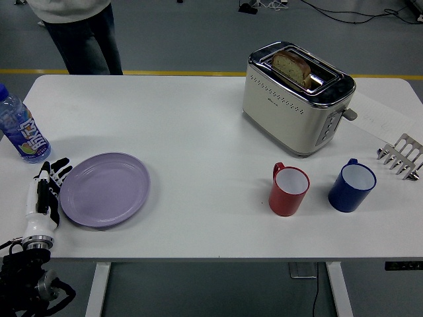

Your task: Push plate across desktop

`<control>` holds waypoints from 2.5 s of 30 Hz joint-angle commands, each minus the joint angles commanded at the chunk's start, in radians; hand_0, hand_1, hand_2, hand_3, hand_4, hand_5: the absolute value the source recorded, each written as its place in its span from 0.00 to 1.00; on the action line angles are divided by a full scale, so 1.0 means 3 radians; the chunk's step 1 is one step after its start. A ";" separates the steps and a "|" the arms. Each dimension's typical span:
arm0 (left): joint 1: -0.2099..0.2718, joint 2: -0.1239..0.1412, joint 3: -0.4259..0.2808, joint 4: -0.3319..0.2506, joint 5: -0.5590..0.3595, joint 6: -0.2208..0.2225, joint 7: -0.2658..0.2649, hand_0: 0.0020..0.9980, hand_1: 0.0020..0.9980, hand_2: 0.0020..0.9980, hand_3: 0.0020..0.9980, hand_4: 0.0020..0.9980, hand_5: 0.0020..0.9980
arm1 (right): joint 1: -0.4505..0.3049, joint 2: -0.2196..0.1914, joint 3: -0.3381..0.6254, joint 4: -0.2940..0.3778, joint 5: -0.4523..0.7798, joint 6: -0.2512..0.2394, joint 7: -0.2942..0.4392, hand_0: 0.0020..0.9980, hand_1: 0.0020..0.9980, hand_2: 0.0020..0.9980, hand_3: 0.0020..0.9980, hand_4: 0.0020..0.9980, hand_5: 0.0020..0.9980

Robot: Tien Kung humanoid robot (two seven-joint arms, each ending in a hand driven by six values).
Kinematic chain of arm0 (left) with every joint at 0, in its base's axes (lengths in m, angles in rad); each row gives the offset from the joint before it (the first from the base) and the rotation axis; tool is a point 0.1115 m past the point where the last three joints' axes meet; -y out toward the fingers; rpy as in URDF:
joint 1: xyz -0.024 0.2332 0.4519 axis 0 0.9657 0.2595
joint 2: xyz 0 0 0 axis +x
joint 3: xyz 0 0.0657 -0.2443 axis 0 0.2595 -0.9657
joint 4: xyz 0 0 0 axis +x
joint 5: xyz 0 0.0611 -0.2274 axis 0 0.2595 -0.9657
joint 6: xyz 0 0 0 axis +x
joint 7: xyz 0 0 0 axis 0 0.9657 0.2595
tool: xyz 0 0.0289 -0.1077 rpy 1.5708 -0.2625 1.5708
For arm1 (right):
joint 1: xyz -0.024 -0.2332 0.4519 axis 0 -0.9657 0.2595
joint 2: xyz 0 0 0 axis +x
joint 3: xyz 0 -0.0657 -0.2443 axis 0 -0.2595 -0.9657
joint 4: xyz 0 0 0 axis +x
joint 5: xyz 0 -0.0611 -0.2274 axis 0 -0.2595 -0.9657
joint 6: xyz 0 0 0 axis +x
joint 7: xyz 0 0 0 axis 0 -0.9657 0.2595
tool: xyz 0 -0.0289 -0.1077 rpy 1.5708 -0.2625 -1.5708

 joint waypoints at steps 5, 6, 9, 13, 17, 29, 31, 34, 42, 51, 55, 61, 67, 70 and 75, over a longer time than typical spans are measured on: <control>-0.0034 0.0000 0.0136 -0.0034 -0.0074 0.0002 0.0002 0.70 0.74 0.75 0.63 0.43 1.00 | 0.0016 0.0000 -0.0001 -0.0002 0.0000 0.0001 0.0003 0.60 0.60 0.68 0.64 0.20 0.49; -0.0038 0.0001 0.0151 -0.0036 -0.0084 0.0002 0.0002 0.70 0.74 0.75 0.63 0.43 1.00 | 0.0018 0.0000 -0.0001 -0.0002 0.0000 0.0001 0.0003 0.60 0.60 0.68 0.64 0.20 0.49; -0.0053 0.0009 0.0228 -0.0048 -0.0147 0.0010 -0.0003 0.70 0.74 0.75 0.63 0.43 1.00 | 0.0025 0.0000 -0.0002 -0.0002 0.0000 0.0002 0.0005 0.60 0.60 0.68 0.64 0.20 0.49; -0.0073 0.0020 0.0331 -0.0079 -0.0255 0.0017 -0.0009 0.70 0.74 0.75 0.63 0.43 1.00 | 0.0030 0.0000 0.0001 -0.0003 -0.0007 0.0006 0.0008 0.60 0.60 0.68 0.64 0.20 0.49; -0.0105 0.0031 0.0443 -0.0089 -0.0345 0.0026 -0.0014 0.70 0.74 0.75 0.63 0.43 1.00 | 0.0039 0.0000 -0.0005 -0.0005 -0.0005 0.0009 0.0011 0.60 0.60 0.68 0.64 0.20 0.49; -0.0164 0.0082 0.0769 -0.0163 -0.0625 0.0020 -0.0013 0.70 0.74 0.75 0.63 0.43 1.00 | 0.0051 0.0000 -0.0015 -0.0006 0.0000 0.0017 0.0013 0.60 0.60 0.68 0.64 0.20 0.48; -0.0181 0.0100 0.0862 -0.0176 -0.0695 0.0019 -0.0015 0.70 0.74 0.75 0.64 0.43 1.00 | 0.0051 0.0000 -0.0016 -0.0006 0.0002 0.0018 0.0012 0.60 0.60 0.68 0.64 0.20 0.48; -0.0203 0.0126 0.0972 -0.0206 -0.0780 0.0014 -0.0013 0.70 0.74 0.75 0.64 0.43 1.00 | 0.0052 0.0000 -0.0017 -0.0005 0.0001 0.0021 0.0010 0.60 0.60 0.68 0.64 0.20 0.48; -0.0250 0.0185 0.1160 -0.0293 -0.0912 -0.0008 -0.0001 0.70 0.74 0.75 0.64 0.43 1.00 | 0.0060 0.0000 -0.0019 -0.0005 0.0002 0.0021 0.0011 0.60 0.60 0.68 0.64 0.20 0.48; -0.0310 0.0239 0.1359 -0.0354 -0.1018 -0.0043 0.0024 0.70 0.74 0.75 0.64 0.43 1.00 | 0.0065 0.0000 -0.0011 -0.0006 -0.0010 0.0023 0.0016 0.60 0.60 0.68 0.64 0.20 0.48; -0.0334 0.0260 0.1439 -0.0382 -0.1041 -0.0061 0.0035 0.70 0.74 0.75 0.64 0.43 1.00 | 0.0063 0.0000 -0.0011 -0.0006 -0.0012 0.0024 0.0017 0.60 0.60 0.68 0.64 0.20 0.48; -0.0363 0.0289 0.1559 -0.0426 -0.1076 -0.0095 0.0058 0.70 0.74 0.75 0.64 0.43 1.00 | 0.0053 0.0000 -0.0008 -0.0006 -0.0017 0.0026 0.0017 0.60 0.60 0.68 0.64 0.20 0.47; -0.0407 0.0310 0.1693 -0.0474 -0.1111 -0.0112 0.0071 0.70 0.74 0.75 0.63 0.43 1.00 | 0.0039 0.0000 -0.0001 -0.0005 -0.0024 0.0027 0.0017 0.60 0.60 0.68 0.64 0.20 0.48; -0.0425 0.0316 0.1744 -0.0485 -0.1132 -0.0115 0.0071 0.70 0.74 0.75 0.63 0.43 1.00 | 0.0034 0.0000 0.0003 -0.0004 -0.0029 0.0027 0.0018 0.60 0.60 0.68 0.64 0.20 0.48; -0.0442 0.0319 0.1801 -0.0512 -0.1140 -0.0121 0.0075 0.70 0.74 0.75 0.64 0.43 1.00 | 0.0021 0.0000 0.0007 -0.0003 -0.0037 0.0029 0.0017 0.60 0.60 0.68 0.64 0.20 0.47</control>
